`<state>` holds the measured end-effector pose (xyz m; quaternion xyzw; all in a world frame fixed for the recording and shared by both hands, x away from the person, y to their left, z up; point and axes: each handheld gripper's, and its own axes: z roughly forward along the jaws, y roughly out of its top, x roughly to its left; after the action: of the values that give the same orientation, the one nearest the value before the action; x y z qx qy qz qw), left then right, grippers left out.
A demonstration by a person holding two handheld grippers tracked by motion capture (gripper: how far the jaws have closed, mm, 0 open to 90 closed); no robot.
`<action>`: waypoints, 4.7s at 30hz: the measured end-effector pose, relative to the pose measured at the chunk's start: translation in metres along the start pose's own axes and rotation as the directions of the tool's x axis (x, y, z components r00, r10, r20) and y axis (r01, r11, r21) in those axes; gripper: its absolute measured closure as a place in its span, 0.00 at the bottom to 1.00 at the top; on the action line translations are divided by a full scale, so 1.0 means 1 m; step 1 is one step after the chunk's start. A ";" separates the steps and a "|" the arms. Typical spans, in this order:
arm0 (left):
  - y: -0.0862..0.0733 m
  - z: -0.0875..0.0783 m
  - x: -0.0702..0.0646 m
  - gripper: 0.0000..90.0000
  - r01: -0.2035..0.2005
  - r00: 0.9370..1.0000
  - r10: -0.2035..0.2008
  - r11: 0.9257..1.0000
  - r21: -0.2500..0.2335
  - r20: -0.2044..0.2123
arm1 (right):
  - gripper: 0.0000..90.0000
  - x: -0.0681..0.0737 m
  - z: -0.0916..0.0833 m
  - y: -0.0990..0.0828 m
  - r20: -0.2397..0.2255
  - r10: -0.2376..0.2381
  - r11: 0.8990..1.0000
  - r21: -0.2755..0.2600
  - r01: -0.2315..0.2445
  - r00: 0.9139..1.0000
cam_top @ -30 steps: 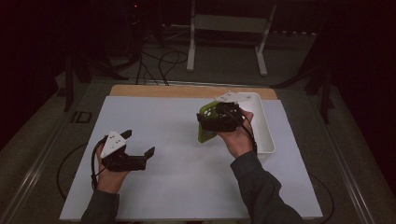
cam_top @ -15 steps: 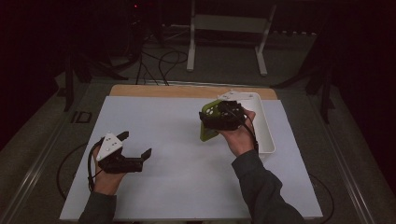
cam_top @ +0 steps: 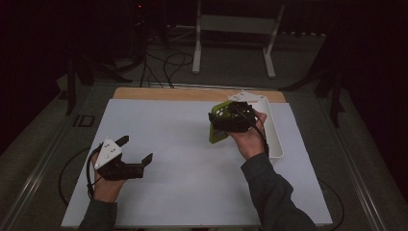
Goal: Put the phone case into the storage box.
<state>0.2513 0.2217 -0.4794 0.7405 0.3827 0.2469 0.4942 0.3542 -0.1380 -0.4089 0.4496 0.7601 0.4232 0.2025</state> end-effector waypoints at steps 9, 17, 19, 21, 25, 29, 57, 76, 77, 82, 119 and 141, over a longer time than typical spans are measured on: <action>-0.006 -0.002 0.002 0.00 0.000 1.000 0.000 1.000 0.002 -0.007 | 0.17 -0.005 -0.001 0.001 0.015 0.008 1.000 0.000 -0.008 1.000; -0.011 -0.005 0.004 0.00 0.001 1.000 -0.001 1.000 0.000 -0.020 | 0.17 -0.008 -0.003 0.004 0.027 0.008 1.000 -0.003 -0.008 1.000; -0.012 -0.006 0.004 0.00 0.003 1.000 -0.003 1.000 -0.001 -0.022 | 0.17 -0.009 -0.003 0.004 0.028 0.012 1.000 -0.003 -0.012 1.000; -0.014 -0.007 0.004 0.00 0.000 1.000 0.000 1.000 0.000 -0.025 | 0.17 -0.010 -0.003 0.004 0.031 0.012 1.000 -0.003 -0.012 0.999; -0.015 -0.008 0.005 0.00 0.002 1.000 -0.002 1.000 -0.002 -0.031 | 0.17 -0.012 -0.003 0.005 0.036 0.012 1.000 -0.002 -0.012 0.999; -0.017 -0.009 0.006 0.00 0.006 0.999 -0.006 1.000 -0.004 -0.037 | 0.17 -0.014 -0.004 0.007 0.043 0.016 1.000 -0.005 -0.016 0.999; -0.028 -0.015 0.011 0.00 0.015 0.998 -0.015 1.000 -0.007 -0.057 | 0.17 -0.027 -0.005 0.007 0.074 0.045 0.999 -0.009 -0.045 0.996; -0.034 -0.016 0.012 0.00 0.026 0.998 -0.026 1.000 -0.002 -0.061 | 0.17 -0.037 -0.006 0.011 0.105 0.053 0.999 -0.012 -0.052 0.993; -0.034 -0.017 0.012 0.00 0.026 0.998 -0.026 1.000 -0.002 -0.061 | 0.17 -0.037 -0.006 0.011 0.106 0.054 0.999 -0.012 -0.052 0.993; -0.034 -0.018 0.012 0.00 0.031 0.998 -0.031 1.000 -0.006 -0.061 | 0.17 -0.041 -0.007 0.010 0.113 0.059 0.998 -0.012 -0.058 0.992; -0.033 -0.019 0.011 0.00 0.027 0.998 -0.028 1.000 -0.010 -0.061 | 0.17 -0.060 -0.012 0.019 0.172 0.067 0.998 -0.016 -0.065 0.983; -0.033 -0.021 0.012 0.00 0.028 0.997 -0.029 0.999 -0.017 -0.067 | 0.17 -0.079 -0.019 0.024 0.219 0.084 0.996 -0.023 -0.081 0.972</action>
<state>0.2322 0.2503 -0.5016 0.7222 0.4076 0.2676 0.4905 0.3942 -0.2080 -0.3840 0.5235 0.7108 0.3841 0.2707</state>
